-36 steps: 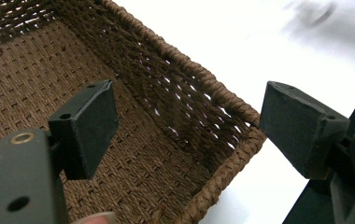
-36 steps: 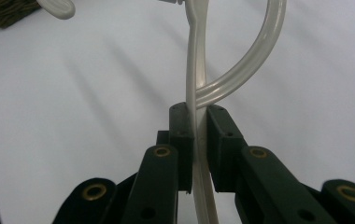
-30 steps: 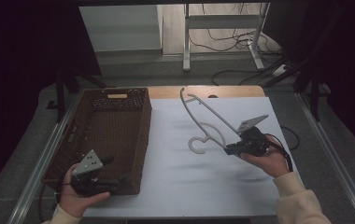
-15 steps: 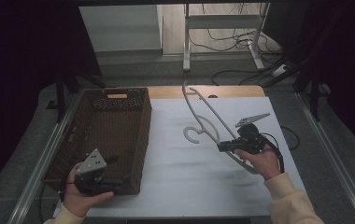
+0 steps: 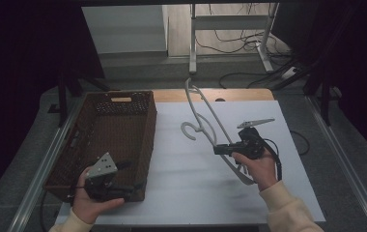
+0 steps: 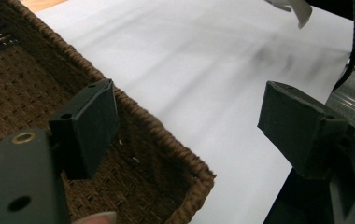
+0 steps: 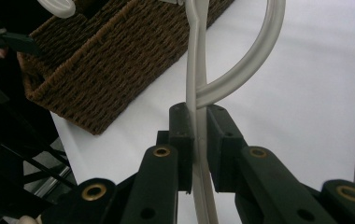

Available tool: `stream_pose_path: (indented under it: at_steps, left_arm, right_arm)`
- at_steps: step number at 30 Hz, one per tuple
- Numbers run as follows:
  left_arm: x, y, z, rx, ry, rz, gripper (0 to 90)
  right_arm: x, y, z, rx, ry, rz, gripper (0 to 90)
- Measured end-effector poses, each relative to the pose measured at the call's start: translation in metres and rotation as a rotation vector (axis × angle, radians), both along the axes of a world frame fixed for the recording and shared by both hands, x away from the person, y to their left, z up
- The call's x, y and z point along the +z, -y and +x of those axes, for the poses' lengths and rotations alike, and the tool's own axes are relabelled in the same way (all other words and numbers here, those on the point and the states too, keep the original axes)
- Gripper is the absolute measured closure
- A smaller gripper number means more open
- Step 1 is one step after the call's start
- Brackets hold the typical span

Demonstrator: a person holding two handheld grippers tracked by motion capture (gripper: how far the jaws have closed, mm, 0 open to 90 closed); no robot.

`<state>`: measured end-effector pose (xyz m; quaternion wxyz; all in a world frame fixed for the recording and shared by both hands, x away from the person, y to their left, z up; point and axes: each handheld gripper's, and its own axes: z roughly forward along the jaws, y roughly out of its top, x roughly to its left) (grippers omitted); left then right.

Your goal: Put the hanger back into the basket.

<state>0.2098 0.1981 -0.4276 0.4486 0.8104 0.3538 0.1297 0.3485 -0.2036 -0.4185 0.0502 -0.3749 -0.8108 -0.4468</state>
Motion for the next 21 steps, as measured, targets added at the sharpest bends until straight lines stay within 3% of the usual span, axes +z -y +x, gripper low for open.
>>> stream_pose_path:
  at_steps: [5,10,15,21]
  left_arm:
    - [0.002,0.01,0.003,-0.014,-0.013,-0.024,20.4]
    - [0.006,0.04,0.01,-0.062,-0.039,-0.066,20.5]
    - [0.005,0.06,0.018,-0.097,-0.048,-0.045,20.6]
    - [0.001,0.085,0.029,-0.141,-0.081,-0.066,21.3]
  right_arm:
    - [-0.001,-0.004,0.0,-0.015,-0.006,0.026,81.4]
    - [0.002,-0.01,-0.001,-0.031,-0.01,0.088,81.4]
    - [0.005,-0.014,-0.004,-0.025,-0.006,0.107,81.4]
    - [0.006,-0.016,-0.007,-0.032,0.007,0.138,81.4]
